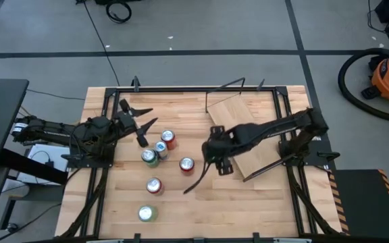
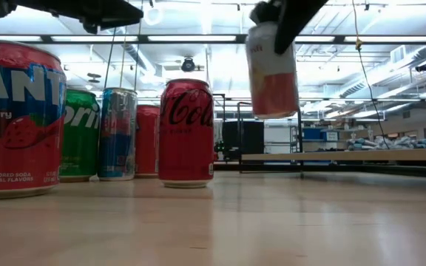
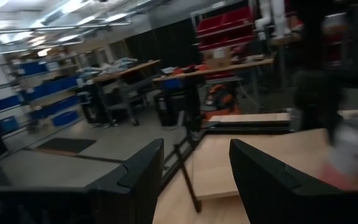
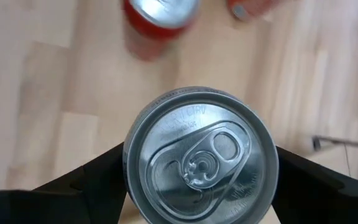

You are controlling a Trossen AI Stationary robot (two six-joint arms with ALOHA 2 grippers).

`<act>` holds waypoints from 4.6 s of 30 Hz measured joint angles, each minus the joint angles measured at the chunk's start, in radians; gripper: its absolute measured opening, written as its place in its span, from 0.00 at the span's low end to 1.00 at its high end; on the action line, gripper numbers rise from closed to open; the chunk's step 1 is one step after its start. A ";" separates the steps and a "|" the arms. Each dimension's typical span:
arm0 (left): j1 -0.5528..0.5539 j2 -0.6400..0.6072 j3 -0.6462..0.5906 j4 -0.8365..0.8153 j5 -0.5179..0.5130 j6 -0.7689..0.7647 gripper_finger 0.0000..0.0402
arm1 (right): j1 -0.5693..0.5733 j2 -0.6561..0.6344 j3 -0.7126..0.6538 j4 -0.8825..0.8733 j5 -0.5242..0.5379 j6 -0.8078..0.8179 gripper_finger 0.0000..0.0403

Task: Place canned beverage on shelf
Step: Put the pink soda can on the shelf

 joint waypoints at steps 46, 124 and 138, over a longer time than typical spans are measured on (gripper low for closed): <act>0.015 0.129 0.000 -0.038 0.090 0.009 0.48 | -0.687 -0.325 -0.413 0.301 -0.325 -0.490 0.82; 0.076 0.129 0.000 0.038 0.081 0.058 0.48 | -1.029 -0.302 -0.510 0.324 -0.394 -0.772 0.87; 0.076 0.129 0.000 0.038 0.081 0.055 0.48 | -0.970 -0.298 -0.516 0.332 -0.292 -0.763 0.90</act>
